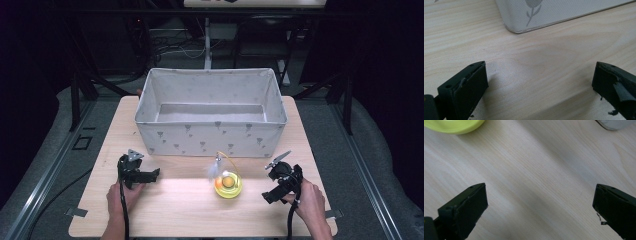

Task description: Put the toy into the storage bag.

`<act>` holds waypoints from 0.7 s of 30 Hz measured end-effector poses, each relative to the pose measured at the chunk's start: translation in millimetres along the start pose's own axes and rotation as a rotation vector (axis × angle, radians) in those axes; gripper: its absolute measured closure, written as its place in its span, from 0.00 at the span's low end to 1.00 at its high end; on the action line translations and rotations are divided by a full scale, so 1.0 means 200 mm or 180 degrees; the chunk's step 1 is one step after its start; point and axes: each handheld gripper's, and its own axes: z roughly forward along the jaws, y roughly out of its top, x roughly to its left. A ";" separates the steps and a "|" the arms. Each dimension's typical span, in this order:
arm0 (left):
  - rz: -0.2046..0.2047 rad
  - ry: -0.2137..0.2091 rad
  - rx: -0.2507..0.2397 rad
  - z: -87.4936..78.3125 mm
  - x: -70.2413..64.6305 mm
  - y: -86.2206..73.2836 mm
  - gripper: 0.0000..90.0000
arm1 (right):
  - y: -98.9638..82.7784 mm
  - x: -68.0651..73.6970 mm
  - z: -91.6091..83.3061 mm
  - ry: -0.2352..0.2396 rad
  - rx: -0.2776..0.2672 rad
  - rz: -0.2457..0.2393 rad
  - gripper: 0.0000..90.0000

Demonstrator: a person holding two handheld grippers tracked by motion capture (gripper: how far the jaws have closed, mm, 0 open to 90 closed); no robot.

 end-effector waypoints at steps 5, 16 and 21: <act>0.0003 -0.0001 0.0007 0.00 0.00 0.00 0.00 | 0.06 0.03 -0.04 0.0056 0.0033 -0.0159 0.00; 0.0006 -0.0010 0.0017 0.00 0.00 0.00 0.00 | 0.20 0.11 -0.11 0.0142 0.0063 -0.0485 0.00; 0.0005 -0.0002 0.0002 0.00 0.00 0.00 0.00 | 0.25 0.15 -0.15 0.0195 -0.0016 -0.0580 0.00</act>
